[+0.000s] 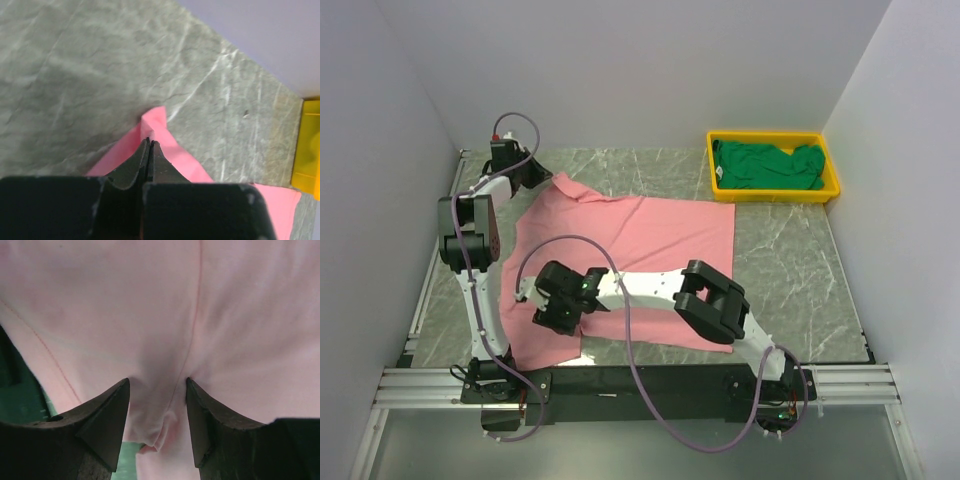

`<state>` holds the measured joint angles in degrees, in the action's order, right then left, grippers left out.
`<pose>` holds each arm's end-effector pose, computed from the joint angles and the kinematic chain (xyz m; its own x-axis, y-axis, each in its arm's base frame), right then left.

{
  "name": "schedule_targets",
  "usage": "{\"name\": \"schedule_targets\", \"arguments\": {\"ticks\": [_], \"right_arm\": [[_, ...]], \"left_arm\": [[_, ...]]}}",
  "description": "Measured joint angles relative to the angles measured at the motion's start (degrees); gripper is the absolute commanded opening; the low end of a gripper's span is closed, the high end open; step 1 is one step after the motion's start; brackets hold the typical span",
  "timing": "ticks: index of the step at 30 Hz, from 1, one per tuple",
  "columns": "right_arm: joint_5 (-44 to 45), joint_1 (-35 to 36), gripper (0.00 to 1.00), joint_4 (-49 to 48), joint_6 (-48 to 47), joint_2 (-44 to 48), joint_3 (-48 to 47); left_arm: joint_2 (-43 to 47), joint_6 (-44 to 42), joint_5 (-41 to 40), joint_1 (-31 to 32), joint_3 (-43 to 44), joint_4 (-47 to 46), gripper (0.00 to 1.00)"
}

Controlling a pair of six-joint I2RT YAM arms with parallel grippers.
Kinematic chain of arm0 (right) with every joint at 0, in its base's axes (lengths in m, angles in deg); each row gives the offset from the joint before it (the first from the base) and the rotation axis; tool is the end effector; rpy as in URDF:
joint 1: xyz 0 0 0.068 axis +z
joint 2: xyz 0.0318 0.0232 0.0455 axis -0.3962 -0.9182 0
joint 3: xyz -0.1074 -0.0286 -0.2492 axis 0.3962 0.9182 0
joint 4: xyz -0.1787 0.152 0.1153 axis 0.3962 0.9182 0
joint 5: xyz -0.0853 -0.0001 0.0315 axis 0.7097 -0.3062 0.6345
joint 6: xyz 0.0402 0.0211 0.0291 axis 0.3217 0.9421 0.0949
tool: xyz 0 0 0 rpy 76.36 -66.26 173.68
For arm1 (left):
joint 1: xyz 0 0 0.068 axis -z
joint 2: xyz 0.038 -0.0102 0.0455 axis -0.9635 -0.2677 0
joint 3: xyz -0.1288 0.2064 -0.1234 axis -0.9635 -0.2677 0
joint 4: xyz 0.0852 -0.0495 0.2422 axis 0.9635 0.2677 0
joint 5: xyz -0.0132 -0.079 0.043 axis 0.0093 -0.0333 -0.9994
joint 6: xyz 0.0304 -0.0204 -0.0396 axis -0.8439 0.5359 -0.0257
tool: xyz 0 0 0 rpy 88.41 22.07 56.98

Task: Fold and stack the t-shirts
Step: Fold the tshirt

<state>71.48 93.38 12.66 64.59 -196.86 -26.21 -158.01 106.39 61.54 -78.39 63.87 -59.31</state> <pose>0.1572 0.4535 0.1613 -0.1230 -0.7855 -0.6065 -0.9924 0.1036 0.0670 0.5166 0.0235 0.1691 -0.5614 -0.6089 -0.5604 -0.1550 0.7426 -0.6516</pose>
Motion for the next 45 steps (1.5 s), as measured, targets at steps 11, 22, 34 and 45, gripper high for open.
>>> {"name": "schedule_targets", "arguments": {"ticks": [11, 22, 34, 45], "right_arm": [[-4.28, 3.19, 0.57, 5.05, -1.42, 1.73, 0.55], [6.08, -22.05, 0.56, 4.09, 0.35, 14.29, 7.87], [23.56, -46.05, 0.56, 2.75, 12.83, 9.73, 3.72], [29.49, -55.10, 0.55, 2.99, 31.87, 4.31, 0.90]], "left_arm": [[5.86, -0.07, -1.75, -1.99, -5.51, 1.62, 0.01], [9.33, 0.04, -4.46, -5.20, -7.69, 1.60, 0.01], [9.33, 0.07, -4.37, -6.05, -8.11, 2.03, 0.01], [9.33, 0.09, -4.02, -6.01, -8.11, 2.05, 0.01]]}}
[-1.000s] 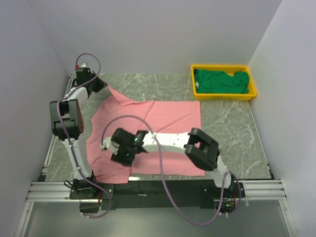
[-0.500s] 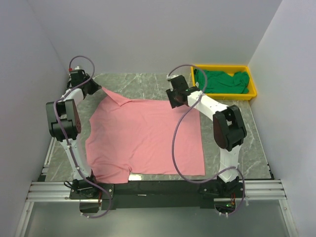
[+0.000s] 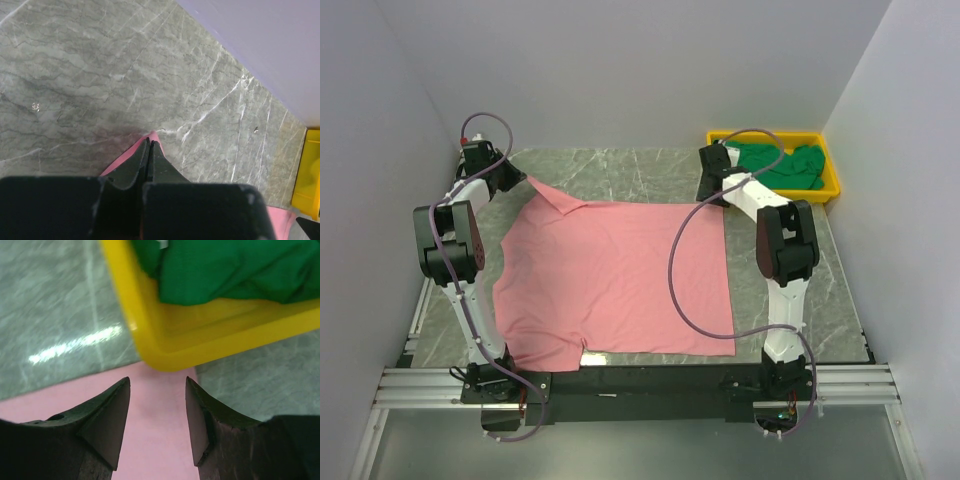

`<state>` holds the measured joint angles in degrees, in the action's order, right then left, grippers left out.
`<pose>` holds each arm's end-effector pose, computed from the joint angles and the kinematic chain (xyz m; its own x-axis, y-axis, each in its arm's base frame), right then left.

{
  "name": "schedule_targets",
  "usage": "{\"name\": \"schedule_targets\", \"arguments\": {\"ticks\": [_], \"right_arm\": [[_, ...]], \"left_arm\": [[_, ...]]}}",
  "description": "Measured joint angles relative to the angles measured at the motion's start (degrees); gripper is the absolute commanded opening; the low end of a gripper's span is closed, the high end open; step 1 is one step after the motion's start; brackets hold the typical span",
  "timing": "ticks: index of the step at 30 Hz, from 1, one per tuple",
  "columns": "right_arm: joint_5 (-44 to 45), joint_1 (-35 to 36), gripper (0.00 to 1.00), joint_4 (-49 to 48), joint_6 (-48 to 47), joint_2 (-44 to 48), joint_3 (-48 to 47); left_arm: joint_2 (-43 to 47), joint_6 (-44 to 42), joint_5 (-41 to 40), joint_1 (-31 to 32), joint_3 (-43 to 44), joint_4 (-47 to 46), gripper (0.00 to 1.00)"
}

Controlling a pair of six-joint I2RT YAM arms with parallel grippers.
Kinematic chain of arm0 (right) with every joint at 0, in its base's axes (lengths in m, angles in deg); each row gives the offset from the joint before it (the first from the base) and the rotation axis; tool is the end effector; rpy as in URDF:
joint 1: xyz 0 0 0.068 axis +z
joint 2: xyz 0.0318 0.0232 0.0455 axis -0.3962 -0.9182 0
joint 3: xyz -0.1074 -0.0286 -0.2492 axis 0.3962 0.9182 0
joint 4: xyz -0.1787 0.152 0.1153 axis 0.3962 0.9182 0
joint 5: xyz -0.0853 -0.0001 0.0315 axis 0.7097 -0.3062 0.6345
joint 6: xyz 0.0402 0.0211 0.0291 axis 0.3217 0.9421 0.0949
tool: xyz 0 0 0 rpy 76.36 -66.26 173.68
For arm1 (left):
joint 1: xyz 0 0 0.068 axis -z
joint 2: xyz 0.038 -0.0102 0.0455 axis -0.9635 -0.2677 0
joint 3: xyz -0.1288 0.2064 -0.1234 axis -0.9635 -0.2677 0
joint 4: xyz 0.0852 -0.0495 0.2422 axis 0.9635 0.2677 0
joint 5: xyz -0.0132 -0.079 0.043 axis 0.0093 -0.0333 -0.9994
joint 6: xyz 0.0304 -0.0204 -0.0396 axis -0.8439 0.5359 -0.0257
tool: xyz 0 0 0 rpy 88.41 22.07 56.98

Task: Fold and stack the t-shirts
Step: Fold the tshirt

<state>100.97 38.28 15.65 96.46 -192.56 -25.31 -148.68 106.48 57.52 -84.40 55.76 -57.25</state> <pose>0.4547 0.1099 0.1881 -0.7419 0.1853 -0.6444 0.2405 0.9706 0.0023 0.4780 0.0740 0.1973 -0.4668 -0.6737 -0.5730 -0.2887 0.7285 -0.6213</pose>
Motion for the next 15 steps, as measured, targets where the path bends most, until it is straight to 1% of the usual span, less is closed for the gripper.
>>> {"name": "schedule_targets", "arguments": {"ticks": [6, 9, 12, 15], "right_arm": [[1.92, -1.49, 0.55, -0.17, 7.04, -0.52, 0.02], [2.58, -1.49, 0.51, -0.83, 9.38, -0.52, 0.13], [3.43, -1.49, 0.50, -1.38, 11.45, -0.52, 0.44], [3.80, -1.49, 0.56, -1.51, 13.22, -0.52, 0.46]], "left_arm": [[0.00, 0.00, 0.31, 0.00, -0.02, -0.04, 0.01], [0.00, 0.00, 0.33, 0.00, -0.04, -0.04, 0.01], [0.00, 0.00, 0.37, 0.00, -0.22, -0.07, 0.01], [0.00, 0.00, 0.83, 0.00, -0.70, -0.11, 0.01]]}}
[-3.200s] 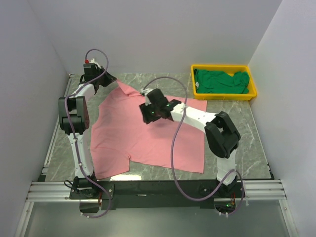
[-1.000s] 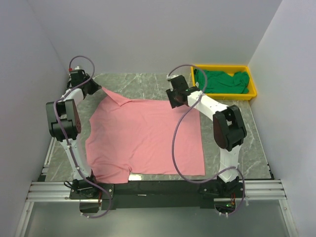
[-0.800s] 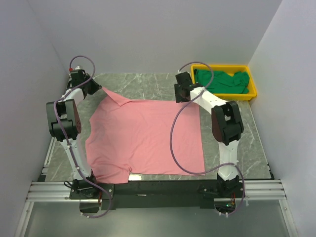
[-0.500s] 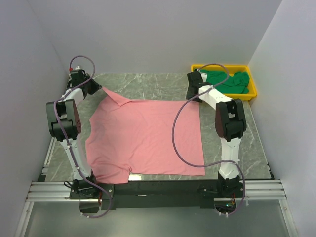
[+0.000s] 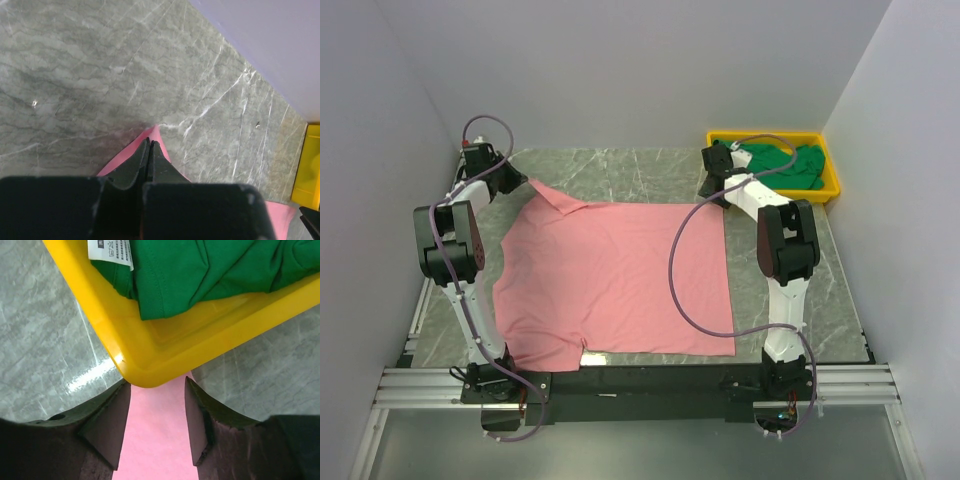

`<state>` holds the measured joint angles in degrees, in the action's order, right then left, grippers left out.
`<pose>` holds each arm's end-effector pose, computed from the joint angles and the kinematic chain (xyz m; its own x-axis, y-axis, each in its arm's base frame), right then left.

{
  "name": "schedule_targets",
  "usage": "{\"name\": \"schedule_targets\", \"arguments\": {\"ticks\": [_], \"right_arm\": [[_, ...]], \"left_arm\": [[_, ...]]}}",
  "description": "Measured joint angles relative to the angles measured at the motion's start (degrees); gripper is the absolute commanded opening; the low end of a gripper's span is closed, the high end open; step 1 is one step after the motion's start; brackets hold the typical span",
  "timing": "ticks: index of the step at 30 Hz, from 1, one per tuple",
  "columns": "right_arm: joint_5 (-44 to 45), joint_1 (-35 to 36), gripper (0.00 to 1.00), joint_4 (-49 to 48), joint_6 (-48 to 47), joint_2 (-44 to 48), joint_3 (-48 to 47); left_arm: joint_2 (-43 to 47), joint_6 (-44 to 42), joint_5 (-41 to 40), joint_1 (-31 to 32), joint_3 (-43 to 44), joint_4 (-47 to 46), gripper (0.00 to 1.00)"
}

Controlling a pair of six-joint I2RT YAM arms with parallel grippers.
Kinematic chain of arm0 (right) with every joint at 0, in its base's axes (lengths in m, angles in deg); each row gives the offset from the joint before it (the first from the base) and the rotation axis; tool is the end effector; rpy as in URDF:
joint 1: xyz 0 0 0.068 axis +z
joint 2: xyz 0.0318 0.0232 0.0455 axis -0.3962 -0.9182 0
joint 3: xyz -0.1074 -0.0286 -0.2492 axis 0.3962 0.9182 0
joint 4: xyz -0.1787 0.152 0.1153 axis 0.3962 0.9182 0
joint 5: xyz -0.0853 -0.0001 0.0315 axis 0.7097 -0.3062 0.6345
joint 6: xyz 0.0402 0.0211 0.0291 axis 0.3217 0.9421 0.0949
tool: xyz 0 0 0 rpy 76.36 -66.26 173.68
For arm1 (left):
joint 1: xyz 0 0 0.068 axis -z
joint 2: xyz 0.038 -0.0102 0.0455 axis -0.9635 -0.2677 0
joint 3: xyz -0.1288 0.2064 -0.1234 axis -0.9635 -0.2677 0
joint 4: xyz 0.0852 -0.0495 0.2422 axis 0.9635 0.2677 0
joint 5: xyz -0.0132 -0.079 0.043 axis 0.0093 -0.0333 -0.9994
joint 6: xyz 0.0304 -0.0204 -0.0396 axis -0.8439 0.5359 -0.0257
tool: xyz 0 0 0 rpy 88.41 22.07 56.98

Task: Fold and stack the t-shirts
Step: Fold the tshirt

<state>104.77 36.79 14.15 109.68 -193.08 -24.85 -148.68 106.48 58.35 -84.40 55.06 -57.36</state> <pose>0.4591 0.0962 0.1839 -0.6264 0.4131 -0.6610 0.4595 0.8807 0.1150 0.4763 0.0732 0.1936 -0.4799 -0.6735 -0.5623 -0.2854 0.7258 -0.6259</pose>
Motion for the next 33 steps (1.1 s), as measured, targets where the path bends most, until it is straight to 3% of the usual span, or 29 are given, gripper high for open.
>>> {"name": "schedule_targets", "arguments": {"ticks": [19, 33], "right_arm": [[-2.58, 0.50, 0.54, -2.21, 0.15, 0.20, 4.46], [-1.68, 4.28, 0.54, -1.09, -2.21, -3.21, -7.04]], "left_arm": [[6.56, -0.04, -0.87, -3.50, -9.03, 0.26, 0.01], [8.70, -1.33, -5.68, -5.79, -11.50, 3.87, 0.01]]}}
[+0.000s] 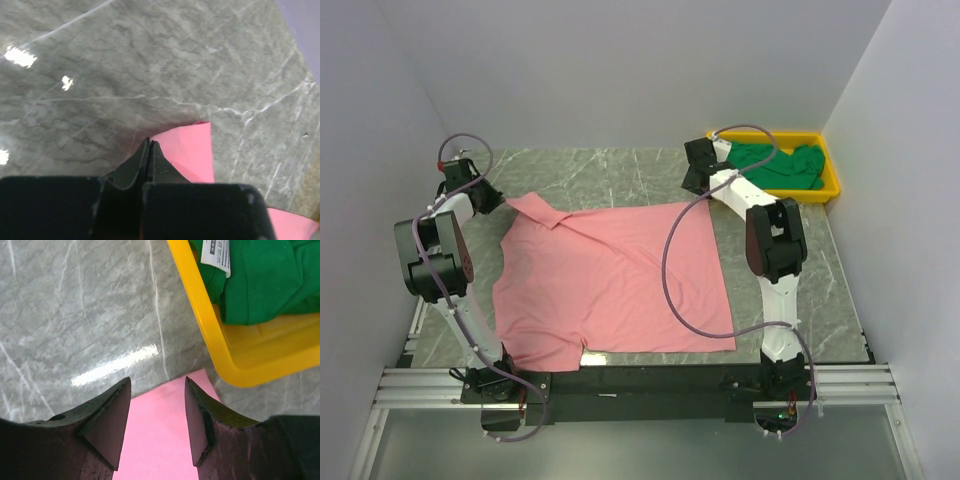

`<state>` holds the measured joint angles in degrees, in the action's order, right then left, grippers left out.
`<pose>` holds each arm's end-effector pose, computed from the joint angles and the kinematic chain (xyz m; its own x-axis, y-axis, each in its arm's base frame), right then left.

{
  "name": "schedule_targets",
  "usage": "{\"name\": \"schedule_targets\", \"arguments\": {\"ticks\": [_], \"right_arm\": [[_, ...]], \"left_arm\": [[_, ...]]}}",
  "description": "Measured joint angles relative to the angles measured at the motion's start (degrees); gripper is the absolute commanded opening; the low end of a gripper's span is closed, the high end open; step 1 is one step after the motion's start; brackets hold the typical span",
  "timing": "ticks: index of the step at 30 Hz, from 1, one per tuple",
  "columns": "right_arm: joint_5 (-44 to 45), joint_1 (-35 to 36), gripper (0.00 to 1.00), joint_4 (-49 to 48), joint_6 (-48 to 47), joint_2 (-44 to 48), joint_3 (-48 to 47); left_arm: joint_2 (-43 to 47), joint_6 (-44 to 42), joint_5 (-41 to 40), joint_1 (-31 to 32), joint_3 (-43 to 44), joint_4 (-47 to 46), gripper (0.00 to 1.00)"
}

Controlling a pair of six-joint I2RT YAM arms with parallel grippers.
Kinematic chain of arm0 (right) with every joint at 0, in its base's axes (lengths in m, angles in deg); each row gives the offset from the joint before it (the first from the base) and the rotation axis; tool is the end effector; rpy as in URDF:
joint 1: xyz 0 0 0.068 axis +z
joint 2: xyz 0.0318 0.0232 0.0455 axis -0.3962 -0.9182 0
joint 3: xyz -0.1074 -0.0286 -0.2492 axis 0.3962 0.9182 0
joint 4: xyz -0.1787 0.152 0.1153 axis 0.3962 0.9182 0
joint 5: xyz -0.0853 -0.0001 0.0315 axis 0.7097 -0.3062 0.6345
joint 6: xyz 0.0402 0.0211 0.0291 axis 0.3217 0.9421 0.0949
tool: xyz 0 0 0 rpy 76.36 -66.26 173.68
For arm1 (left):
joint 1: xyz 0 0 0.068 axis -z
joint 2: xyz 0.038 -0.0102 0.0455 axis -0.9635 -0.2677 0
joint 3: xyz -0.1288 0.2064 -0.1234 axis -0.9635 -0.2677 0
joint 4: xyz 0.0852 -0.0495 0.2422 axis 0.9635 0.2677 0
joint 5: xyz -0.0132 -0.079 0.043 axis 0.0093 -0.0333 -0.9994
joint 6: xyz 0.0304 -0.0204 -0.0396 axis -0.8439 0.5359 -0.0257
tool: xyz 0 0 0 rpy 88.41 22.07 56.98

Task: Fold and stack the t-shirts
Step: Fold the tshirt

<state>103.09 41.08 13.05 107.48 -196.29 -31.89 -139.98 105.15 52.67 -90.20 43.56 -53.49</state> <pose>0.4728 0.1384 0.1976 -0.6253 0.3503 -0.6973 0.3402 0.9266 0.1604 0.4199 0.1115 0.1894 -0.4334 -0.7208 -0.5410 -0.4771 0.6928 -0.5408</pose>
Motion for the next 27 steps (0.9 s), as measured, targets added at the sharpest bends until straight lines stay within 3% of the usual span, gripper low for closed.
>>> {"name": "schedule_targets", "arguments": {"ticks": [12, 27], "right_arm": [[-0.48, -0.02, 0.54, 4.02, -0.81, -5.81, -4.68], [-2.80, -0.02, 0.54, 7.19, -2.03, -9.60, -10.45]], "left_arm": [[2.29, -1.09, -6.67, -1.09, -0.09, 3.96, 0.01], [3.13, -1.40, -5.44, -1.11, -0.09, 3.93, 0.01]]}}
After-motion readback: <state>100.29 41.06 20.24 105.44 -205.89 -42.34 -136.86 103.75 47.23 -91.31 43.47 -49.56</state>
